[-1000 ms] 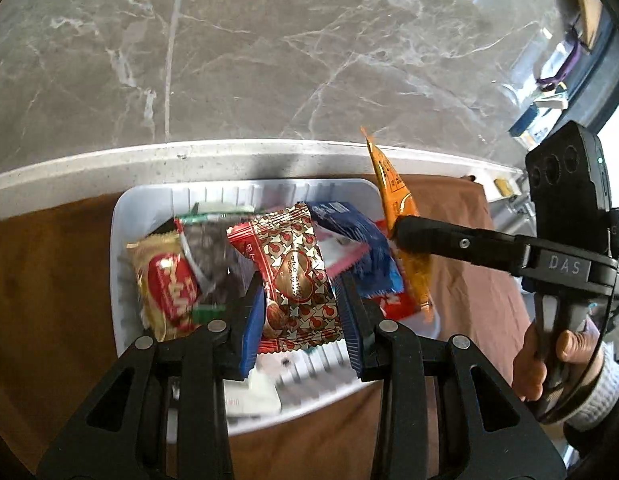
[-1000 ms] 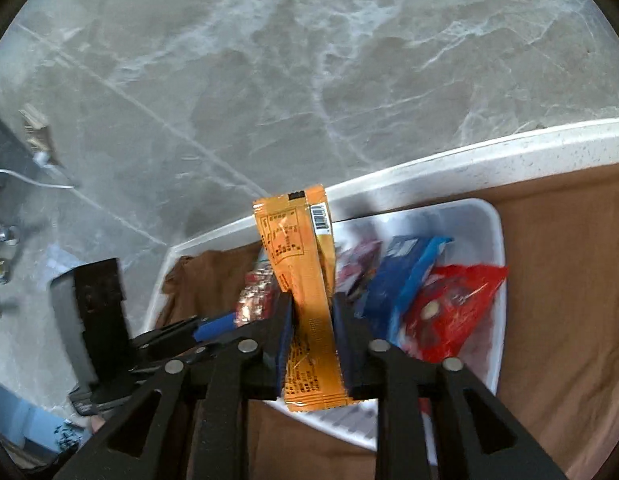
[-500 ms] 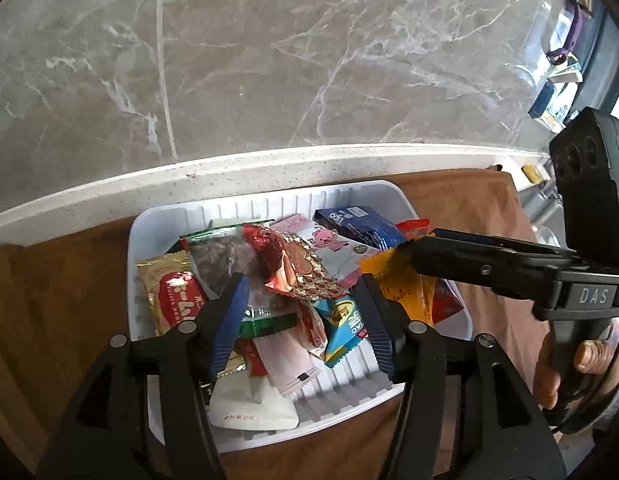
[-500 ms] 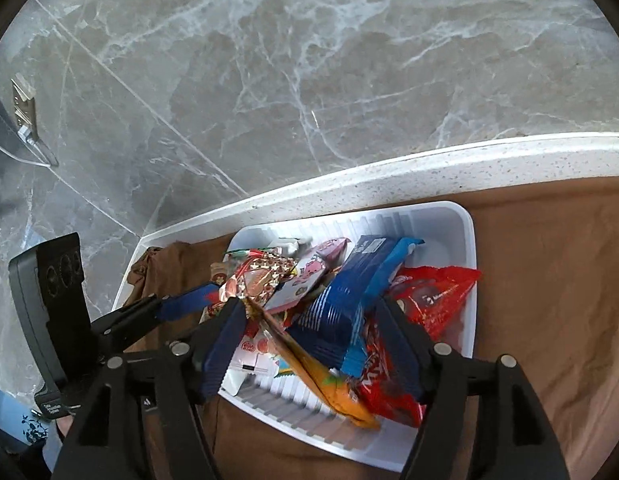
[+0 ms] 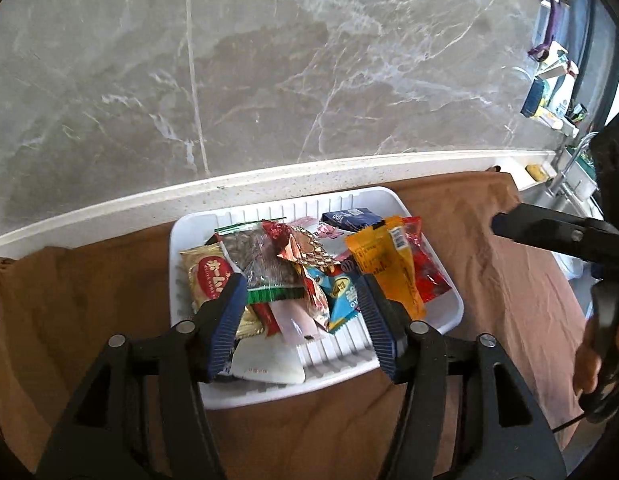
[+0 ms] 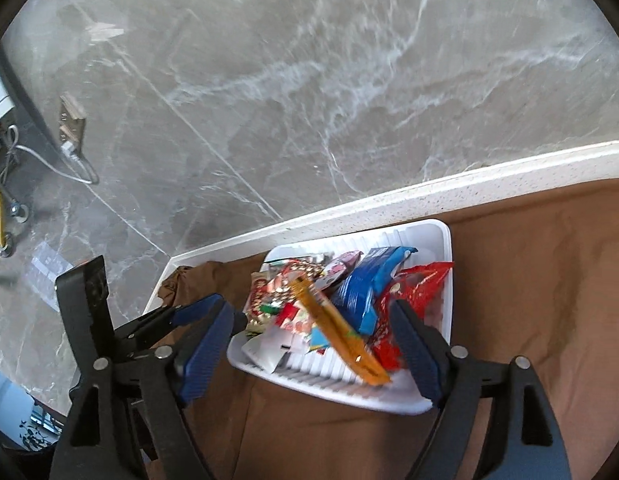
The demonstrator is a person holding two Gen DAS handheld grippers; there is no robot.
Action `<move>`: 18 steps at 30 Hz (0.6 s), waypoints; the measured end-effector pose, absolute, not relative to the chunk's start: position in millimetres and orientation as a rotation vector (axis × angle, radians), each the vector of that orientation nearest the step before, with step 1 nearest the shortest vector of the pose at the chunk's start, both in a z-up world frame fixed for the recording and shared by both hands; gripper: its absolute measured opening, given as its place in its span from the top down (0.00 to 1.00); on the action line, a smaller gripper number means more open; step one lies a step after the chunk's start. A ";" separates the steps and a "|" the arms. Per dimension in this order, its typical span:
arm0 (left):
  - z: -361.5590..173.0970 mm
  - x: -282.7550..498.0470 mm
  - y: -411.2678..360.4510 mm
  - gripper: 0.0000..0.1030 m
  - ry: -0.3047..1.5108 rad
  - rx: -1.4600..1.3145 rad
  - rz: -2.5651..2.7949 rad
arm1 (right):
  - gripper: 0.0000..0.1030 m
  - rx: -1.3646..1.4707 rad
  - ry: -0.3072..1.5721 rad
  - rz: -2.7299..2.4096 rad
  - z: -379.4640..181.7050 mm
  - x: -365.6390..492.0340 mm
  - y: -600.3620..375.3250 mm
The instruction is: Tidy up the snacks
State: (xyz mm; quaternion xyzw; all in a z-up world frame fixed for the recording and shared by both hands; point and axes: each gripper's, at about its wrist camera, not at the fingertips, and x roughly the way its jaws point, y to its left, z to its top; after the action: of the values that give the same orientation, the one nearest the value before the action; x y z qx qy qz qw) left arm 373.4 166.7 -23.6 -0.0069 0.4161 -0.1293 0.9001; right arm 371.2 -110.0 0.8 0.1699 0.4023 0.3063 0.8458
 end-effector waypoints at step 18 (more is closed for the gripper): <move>54.1 273.5 137.6 0.09 0.727 0.063 -0.225 | 0.00 0.181 0.651 0.504 67.0 253.5 -144.6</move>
State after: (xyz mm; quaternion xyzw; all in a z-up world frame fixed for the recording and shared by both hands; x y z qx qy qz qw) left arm 273.5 137.6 54.1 0.0306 0.3546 -0.1097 0.9281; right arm 253.5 -144.6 67.0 0.0878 0.3161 0.2448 0.9124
